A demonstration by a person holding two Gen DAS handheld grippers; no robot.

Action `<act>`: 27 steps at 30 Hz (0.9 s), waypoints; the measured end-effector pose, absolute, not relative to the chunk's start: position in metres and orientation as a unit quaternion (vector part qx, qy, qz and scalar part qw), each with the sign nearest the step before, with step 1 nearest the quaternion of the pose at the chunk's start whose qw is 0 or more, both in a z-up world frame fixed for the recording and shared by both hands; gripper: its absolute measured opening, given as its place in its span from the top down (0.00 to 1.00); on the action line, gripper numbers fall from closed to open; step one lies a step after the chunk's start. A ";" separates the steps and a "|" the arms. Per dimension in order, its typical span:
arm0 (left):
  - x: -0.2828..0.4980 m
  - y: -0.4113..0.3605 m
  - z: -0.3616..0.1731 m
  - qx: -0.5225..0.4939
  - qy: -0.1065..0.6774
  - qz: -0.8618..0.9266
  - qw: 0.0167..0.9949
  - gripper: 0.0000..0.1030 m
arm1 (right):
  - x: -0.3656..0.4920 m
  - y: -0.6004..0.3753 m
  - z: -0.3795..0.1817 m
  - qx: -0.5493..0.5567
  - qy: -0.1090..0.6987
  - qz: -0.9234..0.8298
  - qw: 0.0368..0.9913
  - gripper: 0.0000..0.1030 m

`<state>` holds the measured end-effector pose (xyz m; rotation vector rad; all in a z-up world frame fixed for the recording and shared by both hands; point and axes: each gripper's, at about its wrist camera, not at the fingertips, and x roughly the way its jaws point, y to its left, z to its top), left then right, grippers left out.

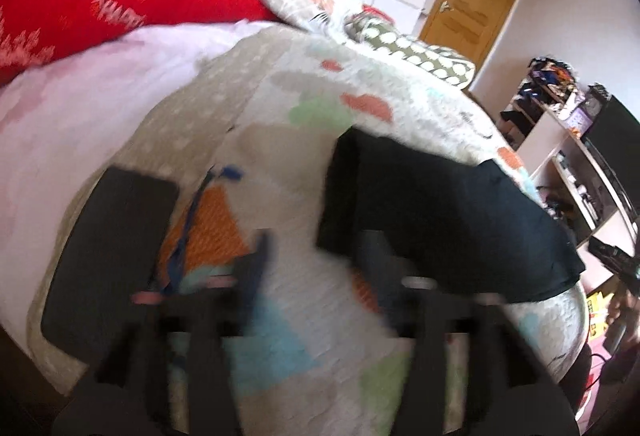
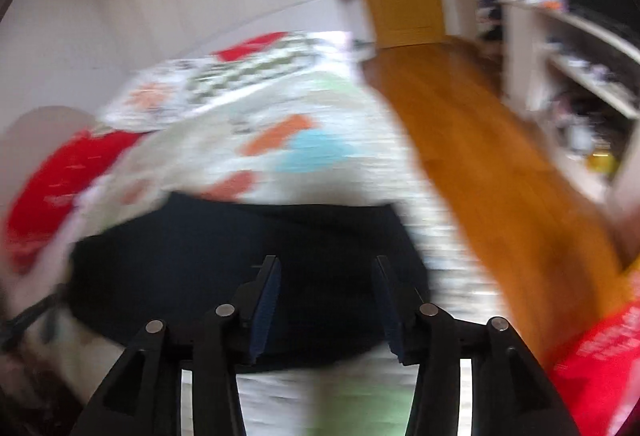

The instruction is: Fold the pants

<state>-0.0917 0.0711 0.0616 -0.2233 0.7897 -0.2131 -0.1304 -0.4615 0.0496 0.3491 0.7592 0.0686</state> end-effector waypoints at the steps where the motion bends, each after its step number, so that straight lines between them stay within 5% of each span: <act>1: -0.087 0.067 0.065 -0.108 0.379 -0.109 0.913 0.33 | -0.123 -0.451 0.049 0.165 0.373 0.046 0.912 0.56; 12: 0.001 0.008 0.050 -0.062 0.427 -0.139 0.891 0.34 | 0.039 -0.326 0.034 0.022 0.412 0.136 0.900 0.53; 13: 0.008 0.005 0.046 -0.058 0.436 -0.139 0.887 0.36 | 0.048 -0.322 0.028 0.021 0.418 0.145 0.897 0.53; 14: 0.014 0.002 0.042 -0.052 0.443 -0.137 0.884 0.55 | 0.056 -0.318 0.020 0.021 0.428 0.155 0.890 0.54; 17: 0.031 -0.004 0.036 -0.039 0.460 -0.149 0.875 0.70 | 0.066 -0.307 0.007 0.002 0.437 0.168 0.884 0.95; 24: 0.042 0.000 0.028 -0.043 0.448 -0.148 0.881 0.72 | 0.084 -0.309 -0.002 0.019 0.428 0.117 0.896 0.98; 27: 0.032 0.016 0.026 -0.083 0.452 -0.149 0.876 0.61 | 0.085 -0.308 -0.005 0.022 0.428 0.114 0.896 0.98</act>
